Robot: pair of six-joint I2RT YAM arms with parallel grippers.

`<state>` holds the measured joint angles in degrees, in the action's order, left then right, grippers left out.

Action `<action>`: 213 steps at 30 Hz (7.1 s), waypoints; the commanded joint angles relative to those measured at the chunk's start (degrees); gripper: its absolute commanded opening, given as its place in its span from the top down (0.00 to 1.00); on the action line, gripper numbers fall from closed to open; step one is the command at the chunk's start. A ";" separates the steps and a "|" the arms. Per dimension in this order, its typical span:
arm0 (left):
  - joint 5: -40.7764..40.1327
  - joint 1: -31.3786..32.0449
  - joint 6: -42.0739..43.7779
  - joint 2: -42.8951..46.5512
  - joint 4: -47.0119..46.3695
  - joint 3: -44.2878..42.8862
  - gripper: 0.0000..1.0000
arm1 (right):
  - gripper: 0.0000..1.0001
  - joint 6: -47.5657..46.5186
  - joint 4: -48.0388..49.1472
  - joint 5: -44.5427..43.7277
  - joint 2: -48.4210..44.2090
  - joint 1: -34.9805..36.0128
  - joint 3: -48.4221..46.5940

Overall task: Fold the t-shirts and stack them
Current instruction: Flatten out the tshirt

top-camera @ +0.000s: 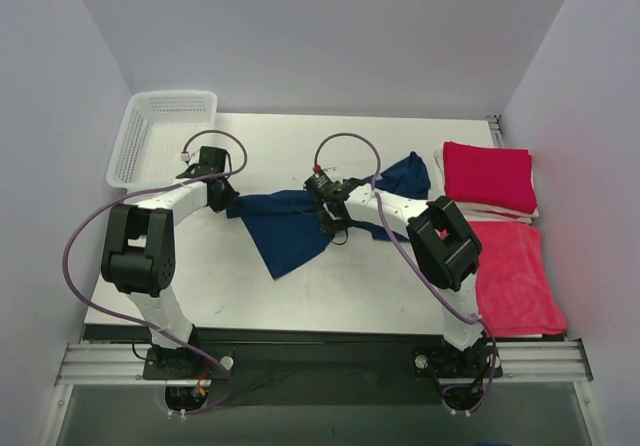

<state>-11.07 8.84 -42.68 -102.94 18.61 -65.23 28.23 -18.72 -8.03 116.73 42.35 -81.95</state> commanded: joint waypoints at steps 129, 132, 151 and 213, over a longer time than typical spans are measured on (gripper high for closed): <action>1.49 -0.76 3.12 0.54 1.51 -4.45 1.00 | 1.00 -1.24 -6.85 -9.53 -17.05 -8.93 4.00; 1.58 -0.75 3.56 2.82 2.48 -7.18 1.00 | 1.00 -2.65 -8.78 -11.47 -21.35 -13.93 1.98; 0.53 -2.60 9.89 23.74 11.27 -30.47 1.00 | 1.00 -14.60 -12.92 -22.38 -42.88 -26.62 -19.29; 5.62 -4.45 6.46 -10.27 -3.14 -22.48 1.00 | 0.45 -7.85 0.70 3.02 -21.27 -21.44 -1.68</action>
<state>-4.40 4.78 -37.98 -113.27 16.43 -84.90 15.73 -16.01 -8.67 98.26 16.88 -91.92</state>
